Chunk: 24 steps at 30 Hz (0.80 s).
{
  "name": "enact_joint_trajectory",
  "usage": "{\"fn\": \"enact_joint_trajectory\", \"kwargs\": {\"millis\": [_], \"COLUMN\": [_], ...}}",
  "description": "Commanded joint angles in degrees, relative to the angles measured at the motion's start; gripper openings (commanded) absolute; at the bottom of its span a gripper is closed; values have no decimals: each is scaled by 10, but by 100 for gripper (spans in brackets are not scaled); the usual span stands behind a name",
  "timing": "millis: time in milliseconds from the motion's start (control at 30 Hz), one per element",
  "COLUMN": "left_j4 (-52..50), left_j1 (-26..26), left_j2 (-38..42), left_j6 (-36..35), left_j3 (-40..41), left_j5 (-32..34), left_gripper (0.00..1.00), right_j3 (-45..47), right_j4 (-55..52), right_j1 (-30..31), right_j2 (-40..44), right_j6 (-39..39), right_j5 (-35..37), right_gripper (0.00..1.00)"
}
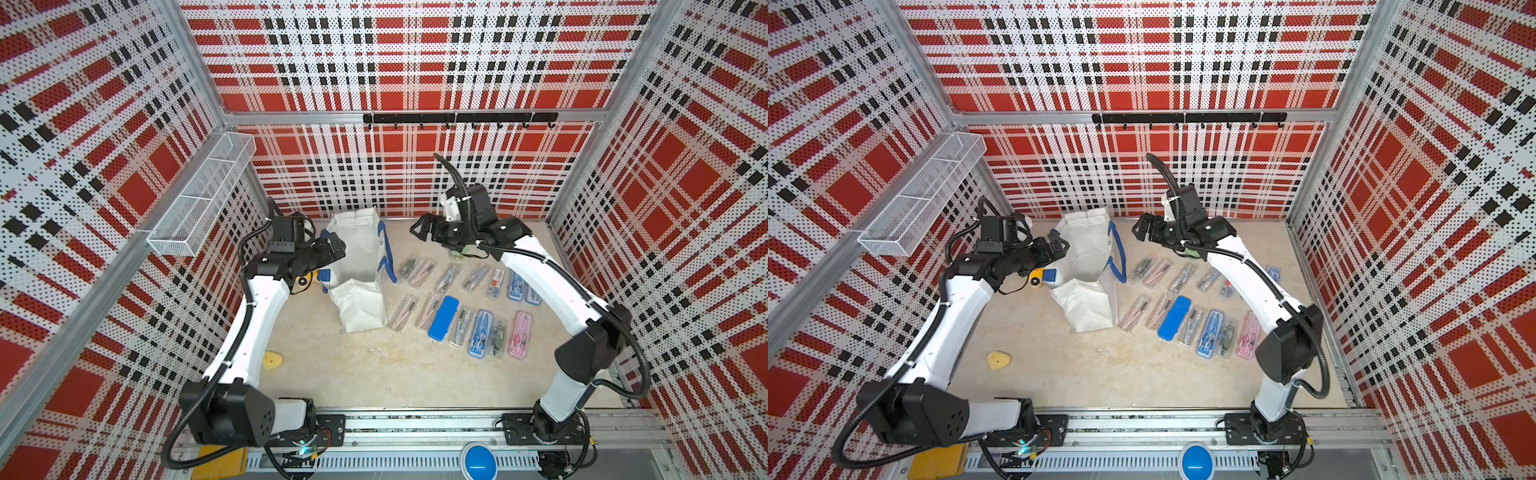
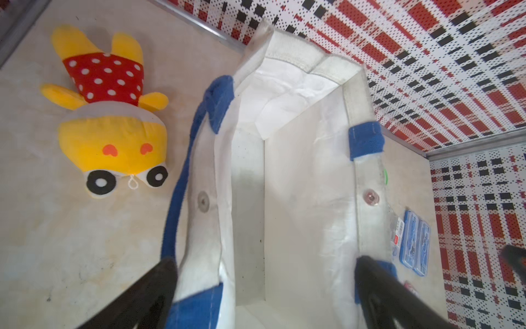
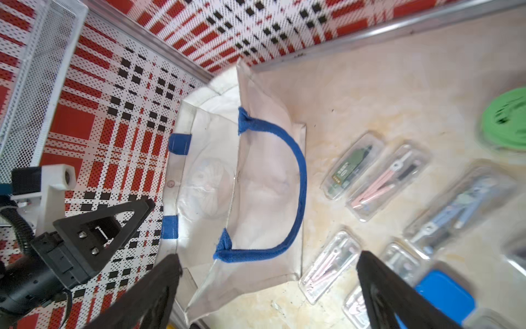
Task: Take out the compass set from the canvas bag
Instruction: Place the canvas bag at the center of the board, then reset both arms
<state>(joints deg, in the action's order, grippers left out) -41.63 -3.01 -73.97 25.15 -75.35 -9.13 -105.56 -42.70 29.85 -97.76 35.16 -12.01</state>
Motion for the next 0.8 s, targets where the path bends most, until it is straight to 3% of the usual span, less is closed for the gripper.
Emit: {"fn": "enact_joint_trajectory", "kwargs": {"millis": [0,133,200,300,400,467,567,767], "left_j4": [17,84,140,234,328,424,492,484], "left_j1": [-2,-2,-2,-1,3,6,9,-13], "left_j2": [36,116,165,238,310,360,420,454], "left_j6": [-15,-31,-42,-60,-34,-30,-43,-104], "left_j3": [29,90,134,215,306,388,469,559], "left_j5": [74,132,156,190,240,244,241,315], "left_gripper": [100,100,100,100,100,100,100,100], "right_j3": [28,100,170,311,449,505,515,587], "right_j4": [-33,-12,47,166,295,333,285,299], "right_j1": [-29,-77,-101,-106,-132,-137,-158,-169], "right_j2": [53,131,181,281,388,434,434,405], "right_j6": [-60,-74,-83,-85,-142,-150,-173,-247], "right_j5": [66,119,120,241,234,287,314,354], "right_gripper": [100,100,100,100,100,100,100,100]}}
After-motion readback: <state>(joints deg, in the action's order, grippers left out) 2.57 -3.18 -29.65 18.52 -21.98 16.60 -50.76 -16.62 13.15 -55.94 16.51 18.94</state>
